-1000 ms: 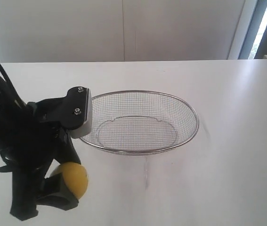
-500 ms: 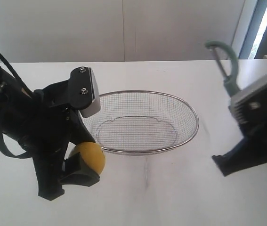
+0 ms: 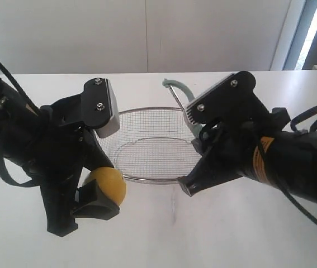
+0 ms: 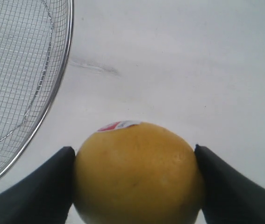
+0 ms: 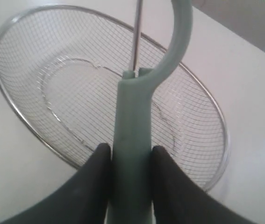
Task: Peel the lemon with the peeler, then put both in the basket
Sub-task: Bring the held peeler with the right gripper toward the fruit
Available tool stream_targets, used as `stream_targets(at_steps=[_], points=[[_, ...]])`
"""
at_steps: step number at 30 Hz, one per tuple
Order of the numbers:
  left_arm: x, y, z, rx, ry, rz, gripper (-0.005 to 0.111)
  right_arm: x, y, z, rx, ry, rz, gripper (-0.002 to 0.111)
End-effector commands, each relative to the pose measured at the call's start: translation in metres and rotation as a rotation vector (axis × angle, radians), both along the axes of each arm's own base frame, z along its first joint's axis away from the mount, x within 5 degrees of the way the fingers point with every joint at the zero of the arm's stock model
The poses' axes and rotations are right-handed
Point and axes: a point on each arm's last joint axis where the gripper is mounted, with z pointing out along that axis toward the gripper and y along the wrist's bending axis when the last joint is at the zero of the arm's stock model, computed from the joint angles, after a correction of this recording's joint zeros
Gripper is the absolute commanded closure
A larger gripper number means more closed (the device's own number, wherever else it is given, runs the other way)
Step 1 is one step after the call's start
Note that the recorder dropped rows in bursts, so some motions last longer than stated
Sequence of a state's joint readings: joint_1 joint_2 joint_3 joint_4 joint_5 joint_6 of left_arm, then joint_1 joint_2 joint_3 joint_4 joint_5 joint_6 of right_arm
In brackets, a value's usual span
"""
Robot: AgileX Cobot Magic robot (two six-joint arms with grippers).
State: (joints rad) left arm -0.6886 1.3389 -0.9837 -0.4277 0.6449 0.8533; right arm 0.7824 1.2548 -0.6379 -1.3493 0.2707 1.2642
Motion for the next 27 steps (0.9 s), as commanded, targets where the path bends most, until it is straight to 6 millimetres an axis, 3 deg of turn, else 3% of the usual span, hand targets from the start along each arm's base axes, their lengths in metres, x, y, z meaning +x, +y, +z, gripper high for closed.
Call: stream_targets(at_steps=[1,9,13,20,27], points=[[-0.004,0.000,0.003,-0.027,0.025,0.009,0.107,0.006,-0.001,0.004,0.101,0.048,0.012,0.108],[-0.005,-0.001,0.004,-0.047,0.041,0.017,0.107,-0.008,0.022,0.002,0.278,0.134,0.246,0.108],[-0.004,-0.001,0.004,-0.047,0.037,0.018,0.107,-0.005,0.017,-0.003,0.278,0.177,0.150,0.108],[-0.004,-0.001,0.004,-0.045,0.030,0.016,0.107,-0.017,0.008,-0.038,0.385,0.414,-0.024,0.108],[-0.001,-0.002,0.004,-0.058,0.009,0.029,0.107,-0.032,0.018,-0.041,0.523,0.596,0.026,0.108]])
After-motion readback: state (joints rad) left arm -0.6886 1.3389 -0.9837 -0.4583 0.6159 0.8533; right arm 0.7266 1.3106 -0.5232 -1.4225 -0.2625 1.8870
